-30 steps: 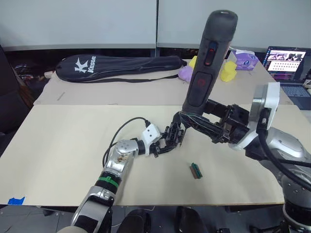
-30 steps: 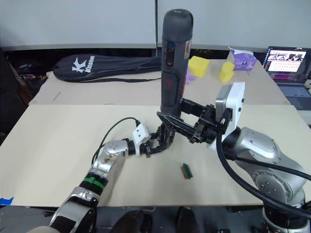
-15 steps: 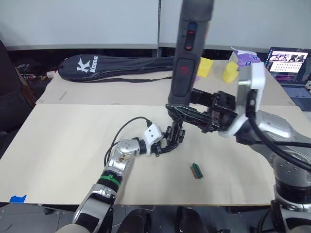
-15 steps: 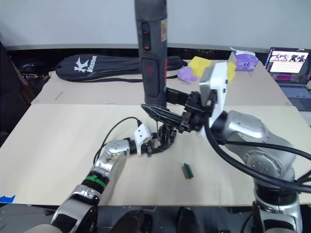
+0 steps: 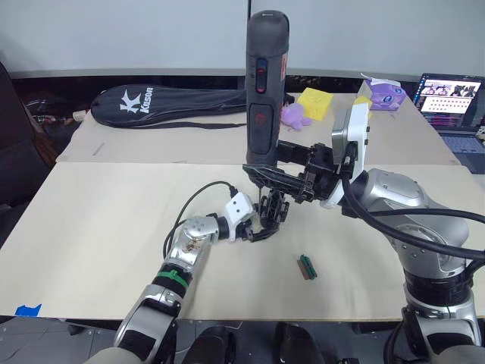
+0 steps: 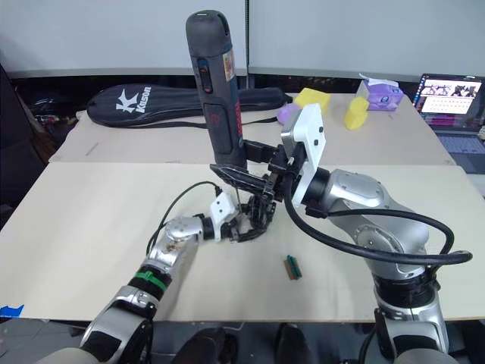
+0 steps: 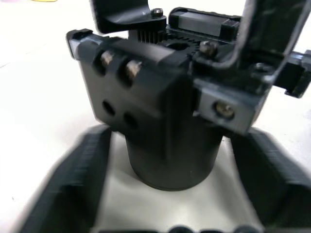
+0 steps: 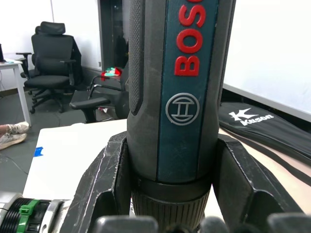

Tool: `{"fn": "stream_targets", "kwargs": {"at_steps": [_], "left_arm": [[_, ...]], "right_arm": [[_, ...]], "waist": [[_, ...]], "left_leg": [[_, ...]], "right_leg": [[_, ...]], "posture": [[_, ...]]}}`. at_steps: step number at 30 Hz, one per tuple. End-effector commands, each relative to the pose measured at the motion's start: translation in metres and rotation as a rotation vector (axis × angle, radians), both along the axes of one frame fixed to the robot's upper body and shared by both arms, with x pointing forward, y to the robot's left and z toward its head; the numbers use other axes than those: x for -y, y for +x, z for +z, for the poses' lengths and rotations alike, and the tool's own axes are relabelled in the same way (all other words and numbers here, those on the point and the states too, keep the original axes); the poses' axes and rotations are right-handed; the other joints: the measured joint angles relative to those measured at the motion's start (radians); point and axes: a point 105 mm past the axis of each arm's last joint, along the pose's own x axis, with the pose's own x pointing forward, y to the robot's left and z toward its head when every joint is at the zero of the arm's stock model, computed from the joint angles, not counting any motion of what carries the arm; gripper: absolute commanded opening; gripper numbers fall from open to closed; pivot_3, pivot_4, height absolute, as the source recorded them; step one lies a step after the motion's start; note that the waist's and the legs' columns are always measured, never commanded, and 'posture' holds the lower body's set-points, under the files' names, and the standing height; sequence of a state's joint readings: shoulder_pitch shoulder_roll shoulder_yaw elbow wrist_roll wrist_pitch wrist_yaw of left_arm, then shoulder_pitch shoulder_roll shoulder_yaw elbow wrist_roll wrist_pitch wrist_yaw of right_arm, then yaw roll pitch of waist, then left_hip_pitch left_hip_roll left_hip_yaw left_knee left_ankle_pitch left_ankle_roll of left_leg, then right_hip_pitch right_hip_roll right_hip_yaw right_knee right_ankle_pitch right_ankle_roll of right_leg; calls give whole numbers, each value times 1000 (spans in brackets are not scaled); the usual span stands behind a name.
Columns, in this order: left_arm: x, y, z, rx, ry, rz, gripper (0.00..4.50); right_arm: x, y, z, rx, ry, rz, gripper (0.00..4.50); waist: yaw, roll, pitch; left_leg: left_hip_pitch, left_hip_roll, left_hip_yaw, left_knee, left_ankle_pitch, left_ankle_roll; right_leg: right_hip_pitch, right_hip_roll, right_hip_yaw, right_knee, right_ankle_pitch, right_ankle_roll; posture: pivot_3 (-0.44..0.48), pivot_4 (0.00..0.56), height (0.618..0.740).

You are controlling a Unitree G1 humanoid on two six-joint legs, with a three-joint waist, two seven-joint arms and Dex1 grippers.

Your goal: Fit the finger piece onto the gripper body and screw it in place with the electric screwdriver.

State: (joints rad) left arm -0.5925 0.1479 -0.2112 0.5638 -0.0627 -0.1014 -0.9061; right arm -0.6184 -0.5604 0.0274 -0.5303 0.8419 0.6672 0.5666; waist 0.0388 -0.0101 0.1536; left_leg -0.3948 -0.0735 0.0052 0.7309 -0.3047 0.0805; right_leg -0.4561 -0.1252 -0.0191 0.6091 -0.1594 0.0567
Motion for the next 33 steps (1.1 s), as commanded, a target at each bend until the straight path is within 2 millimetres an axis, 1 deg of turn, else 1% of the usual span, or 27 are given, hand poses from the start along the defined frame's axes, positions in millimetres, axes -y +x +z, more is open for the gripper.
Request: {"fn": "stream_targets", "kwargs": {"at_steps": [1, 12, 13, 14, 16, 17, 33], "left_arm": [[3, 3, 2, 5, -1, 6, 4500], [8, 4, 3, 6, -14, -9, 4500], [8, 4, 3, 6, -15, -12, 3958], [9, 3, 3, 6, -16, -13, 3610], [8, 4, 3, 5, -15, -15, 2648], [8, 3, 3, 5, -15, -15, 2306], [5, 4, 4, 2, -18, -12, 2319]], "right_arm": [[1, -13, 24, 96, 40, 28, 1919], [4, -11, 24, 97, 20, 16, 1919], [4, -11, 24, 98, 18, 15, 1919], [4, -11, 24, 99, 16, 13, 1919], [5, -11, 23, 101, 14, 9, 1919], [6, -11, 23, 103, 13, 7, 1919], [0, 0, 20, 127, 2, -24, 1919]], "waist": [[-1, 0, 0], [-2, 0, 0], [-2, 0, 0], [-2, 0, 0], [-2, 0, 0], [-2, 0, 0], [-2, 0, 0]], "left_leg": [[0, 0, 0, 0, 0, 0], [0, 0, 0, 0, 0, 0], [0, 0, 0, 0, 0, 0], [0, 0, 0, 0, 0, 0], [0, 0, 0, 0, 0, 0], [0, 0, 0, 0, 0, 0], [-1, 0, 0, 0, 0, 0]], "right_leg": [[0, 0, 0, 0, 0, 0], [0, 0, 0, 0, 0, 0], [0, 0, 0, 0, 0, 0], [-1, 0, 0, 0, 0, 0], [-1, 0, 0, 0, 0, 0], [-1, 0, 0, 0, 0, 0], [-1, 0, 0, 0, 0, 0]], "posture": [[0, 150, 723], [0, 150, 723], [0, 150, 723], [0, 150, 723], [0, 150, 723], [0, 150, 723], [0, 150, 723]]}}
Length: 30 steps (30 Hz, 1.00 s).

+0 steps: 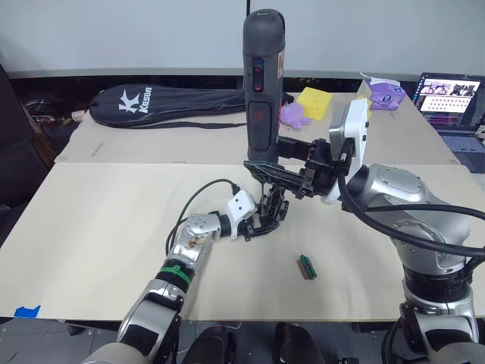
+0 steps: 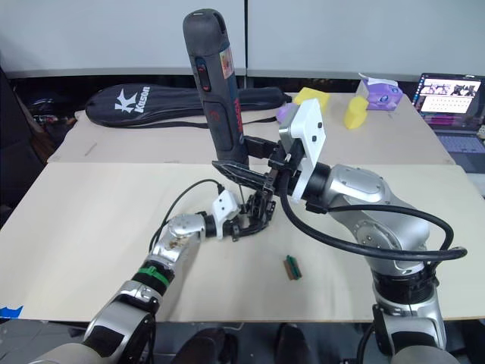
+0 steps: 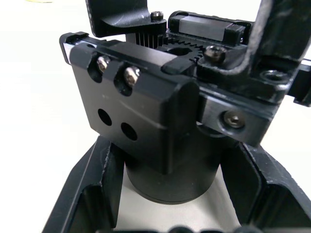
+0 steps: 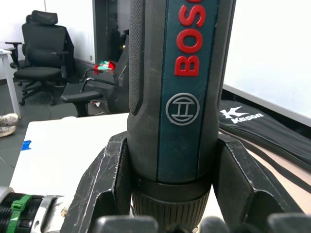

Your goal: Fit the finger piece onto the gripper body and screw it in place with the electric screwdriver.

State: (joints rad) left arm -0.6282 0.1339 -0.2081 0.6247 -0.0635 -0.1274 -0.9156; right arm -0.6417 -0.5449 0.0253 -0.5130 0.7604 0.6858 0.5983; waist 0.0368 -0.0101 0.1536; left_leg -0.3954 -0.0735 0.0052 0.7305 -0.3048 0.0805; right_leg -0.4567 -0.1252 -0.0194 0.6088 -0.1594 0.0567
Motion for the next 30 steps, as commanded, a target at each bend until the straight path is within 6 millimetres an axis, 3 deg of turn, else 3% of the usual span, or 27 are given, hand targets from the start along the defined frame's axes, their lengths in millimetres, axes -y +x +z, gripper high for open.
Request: {"fn": "stream_targets", "kwargs": {"at_steps": [1, 30], "left_arm": [[1, 1, 3, 3, -14, 2, 2319], [-2, 1, 5, 6, -23, 14, 2319]], "right_arm": [[-1, -6, 19, 103, 37, 10, 1919], [0, 3, -4, 108, -8, -7, 1919]], "waist": [[0, 0, 0], [-2, 0, 0]], "left_leg": [[0, 0, 0, 0, 0, 0], [0, 0, 0, 0, 0, -1]], "right_leg": [[0, 0, 0, 0, 0, 0], [0, 0, -1, 0, 0, 0]], "posture": [[0, 150, 723], [0, 150, 723]]}}
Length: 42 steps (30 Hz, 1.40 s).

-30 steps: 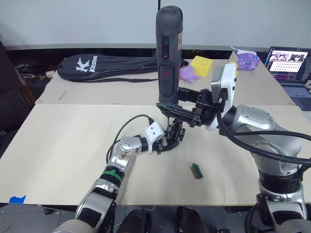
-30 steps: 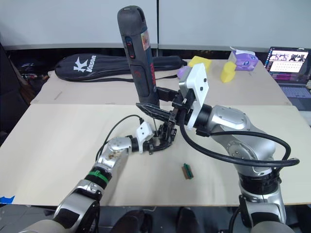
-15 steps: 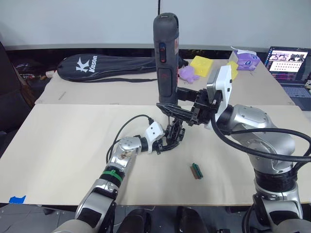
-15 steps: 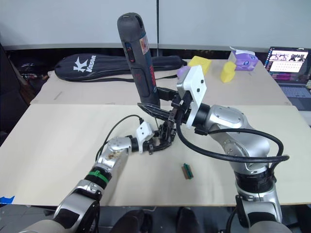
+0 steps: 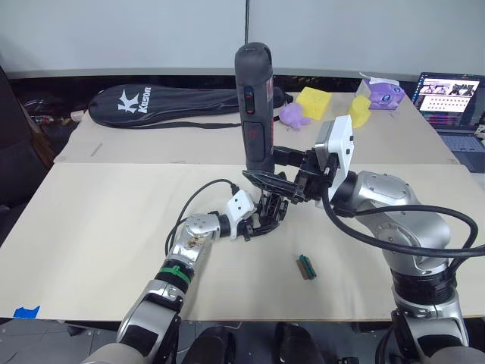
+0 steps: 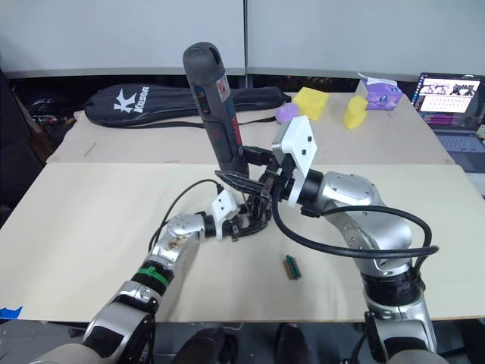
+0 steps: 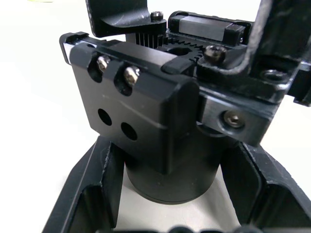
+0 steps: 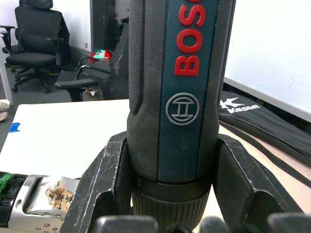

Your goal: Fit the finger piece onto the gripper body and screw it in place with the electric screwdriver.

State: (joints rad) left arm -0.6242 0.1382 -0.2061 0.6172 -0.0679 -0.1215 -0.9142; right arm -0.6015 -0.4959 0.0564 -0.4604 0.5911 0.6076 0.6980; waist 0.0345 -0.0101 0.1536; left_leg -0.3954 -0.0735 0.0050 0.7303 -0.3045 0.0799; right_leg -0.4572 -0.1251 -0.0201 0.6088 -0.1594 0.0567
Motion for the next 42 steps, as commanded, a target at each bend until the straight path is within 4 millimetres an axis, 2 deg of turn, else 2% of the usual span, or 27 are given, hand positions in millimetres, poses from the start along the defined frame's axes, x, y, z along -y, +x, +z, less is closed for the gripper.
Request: {"fn": "stream_targets", "kwargs": {"at_steps": [1, 33, 42], "left_arm": [[0, 1, 5, 9, -20, 8, 2319], [0, 0, 7, 9, -28, 11, 2319], [-1, 0, 7, 8, -26, 10, 2319]], "right_arm": [[1, -6, 15, 80, 36, 12, 1919], [2, -1, 7, 74, 27, 5, 1919], [1, -3, 14, 72, 53, 12, 1919]], "waist": [[0, 0, 0], [-3, 0, 0], [-5, 0, 0]], "left_leg": [[0, 0, 0, 0, 0, 0], [0, 0, 0, 0, 0, 0], [0, 0, 0, 0, 0, 0]], "right_leg": [[0, 0, 0, 0, 0, 0], [0, 0, 0, 0, 0, 0], [0, 0, 0, 0, 0, 0]], "posture": [[0, 150, 723], [0, 150, 723], [0, 150, 723]]}}
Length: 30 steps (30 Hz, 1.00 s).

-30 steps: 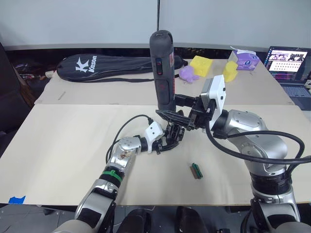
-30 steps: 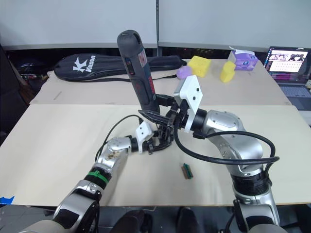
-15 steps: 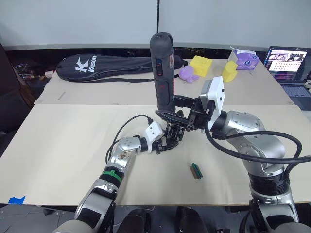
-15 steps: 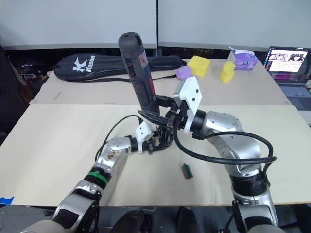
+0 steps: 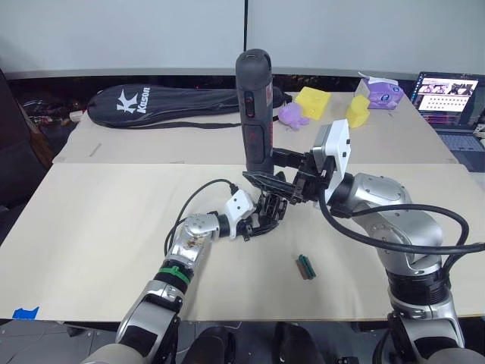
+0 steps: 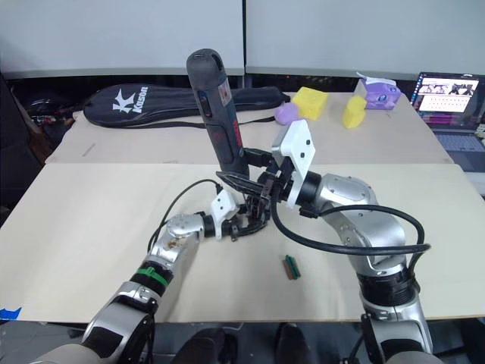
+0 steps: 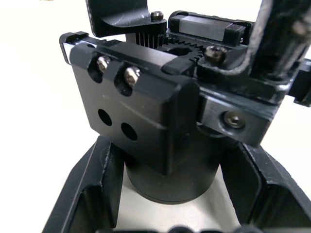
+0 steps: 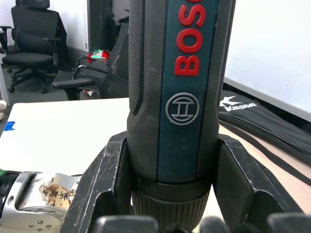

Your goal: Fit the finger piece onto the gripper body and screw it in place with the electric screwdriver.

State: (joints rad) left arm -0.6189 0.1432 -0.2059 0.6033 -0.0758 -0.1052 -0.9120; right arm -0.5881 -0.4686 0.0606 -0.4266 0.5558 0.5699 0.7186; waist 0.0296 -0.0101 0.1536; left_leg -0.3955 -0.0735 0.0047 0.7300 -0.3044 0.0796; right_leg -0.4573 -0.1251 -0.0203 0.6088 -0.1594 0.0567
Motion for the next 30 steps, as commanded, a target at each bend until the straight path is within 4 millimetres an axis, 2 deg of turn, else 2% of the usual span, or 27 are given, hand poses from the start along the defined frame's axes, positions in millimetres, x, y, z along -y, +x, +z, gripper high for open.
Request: {"fn": "stream_targets", "kwargs": {"at_steps": [1, 16, 25, 30], "left_arm": [[1, 0, 6, 17, -22, 3, 2319], [2, 1, 7, 20, -20, 0, 2319], [-1, 4, 9, 21, -18, 11, 2319], [-2, 5, 8, 23, -10, 10, 2319]], "right_arm": [[2, -8, 19, 76, 39, 14, 1919], [8, 0, 3, 43, 28, -29, 1919], [8, 7, -19, -22, 70, -57, 1919], [12, 13, -45, -71, -11, -88, 1919]], "waist": [[-1, 0, 0], [-3, 0, 0], [-7, 0, 0], [-9, 0, 0]], "left_leg": [[0, 0, 0, 0, 0, 0], [0, 0, -1, 0, 0, 0], [0, 0, -1, 0, 0, -1], [1, 0, -1, 0, 0, -1]], "right_leg": [[0, 0, 0, 0, 0, 0], [0, 0, -1, 0, 0, 0], [1, 0, -1, 0, 0, 0], [1, 0, -1, 0, 0, 0]], "posture": [[0, 150, 723], [0, 150, 723], [0, 150, 723], [0, 150, 723]]}}
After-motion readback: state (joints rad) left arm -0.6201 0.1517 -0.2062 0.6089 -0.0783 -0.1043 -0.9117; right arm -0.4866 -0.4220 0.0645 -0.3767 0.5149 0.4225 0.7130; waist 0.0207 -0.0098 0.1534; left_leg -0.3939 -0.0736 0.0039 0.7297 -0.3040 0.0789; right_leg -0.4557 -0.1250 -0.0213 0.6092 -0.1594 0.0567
